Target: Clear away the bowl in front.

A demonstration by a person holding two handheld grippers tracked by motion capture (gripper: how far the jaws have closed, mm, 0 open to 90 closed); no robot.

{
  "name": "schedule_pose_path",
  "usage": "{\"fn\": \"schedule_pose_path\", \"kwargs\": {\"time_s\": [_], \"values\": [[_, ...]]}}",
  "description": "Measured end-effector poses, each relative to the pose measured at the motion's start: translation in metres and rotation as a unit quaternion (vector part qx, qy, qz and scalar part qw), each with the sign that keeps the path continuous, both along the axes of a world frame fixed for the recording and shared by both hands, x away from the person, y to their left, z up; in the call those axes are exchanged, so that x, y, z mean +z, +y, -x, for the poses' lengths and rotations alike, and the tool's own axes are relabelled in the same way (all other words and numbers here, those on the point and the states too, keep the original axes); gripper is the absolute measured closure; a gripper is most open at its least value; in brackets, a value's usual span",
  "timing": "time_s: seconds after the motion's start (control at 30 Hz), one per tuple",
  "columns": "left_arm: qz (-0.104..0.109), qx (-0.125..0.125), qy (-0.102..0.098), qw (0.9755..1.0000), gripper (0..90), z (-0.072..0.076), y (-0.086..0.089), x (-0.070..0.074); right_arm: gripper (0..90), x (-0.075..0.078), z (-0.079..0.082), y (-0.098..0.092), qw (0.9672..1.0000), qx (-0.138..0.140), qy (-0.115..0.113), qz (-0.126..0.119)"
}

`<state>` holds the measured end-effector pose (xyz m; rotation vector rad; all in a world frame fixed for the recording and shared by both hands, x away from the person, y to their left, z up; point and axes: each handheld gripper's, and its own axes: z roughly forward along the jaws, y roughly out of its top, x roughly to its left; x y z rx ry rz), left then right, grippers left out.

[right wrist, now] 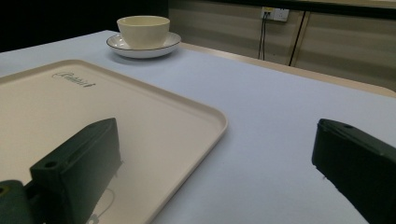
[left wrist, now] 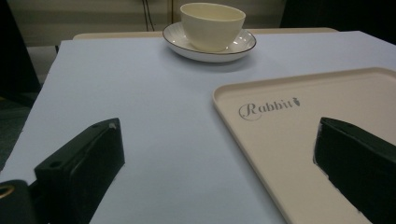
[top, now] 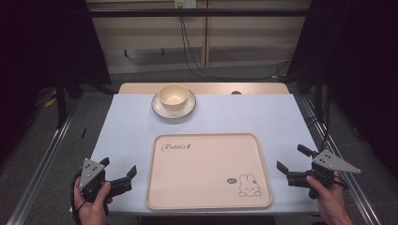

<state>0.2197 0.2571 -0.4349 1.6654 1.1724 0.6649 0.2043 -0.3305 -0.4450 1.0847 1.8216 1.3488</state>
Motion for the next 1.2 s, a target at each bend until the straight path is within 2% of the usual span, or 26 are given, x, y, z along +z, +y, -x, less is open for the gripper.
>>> {"fn": "schedule_pose_path", "kwargs": {"time_s": [0.17, 0.4, 0.57, 0.77, 0.9, 1.0, 1.2], "values": [[0.007, 0.006, -0.001, 1.0, 2.5, 0.0, 0.002, 0.0, 0.9, -0.001, -0.001, 0.002, 1.0, 0.001, 0.005, -0.001], [0.004, -0.006, -0.003, 1.0, 1.9, 0.001, 0.0, 0.0, 0.9, -0.001, -0.001, 0.002, 0.9999, 0.008, 0.011, 0.001], [0.003, -0.005, -0.003, 1.0, 1.9, 0.002, -0.001, 0.0, 1.0, -0.001, -0.001, 0.003, 0.9999, 0.01, 0.014, -0.003], [0.008, -0.022, 0.004, 0.9997, 1.8, -0.001, -0.004, 0.0, 1.1, -0.001, -0.001, 0.003, 0.9998, 0.013, 0.014, -0.006], [0.006, -0.028, 0.0, 0.9996, 2.3, -0.003, -0.009, 0.0, 1.1, -0.002, -0.002, 0.003, 0.9998, 0.013, 0.013, -0.004], [-0.001, -0.044, 0.0, 0.999, 2.4, -0.008, -0.017, 0.0, 1.5, -0.002, -0.002, 0.003, 0.9998, 0.013, 0.014, -0.006], [-0.005, -0.043, -0.006, 0.999, 1.7, -0.016, -0.026, 0.005, 2.4, -0.002, -0.002, 0.003, 0.9997, 0.019, 0.014, -0.009]]}}
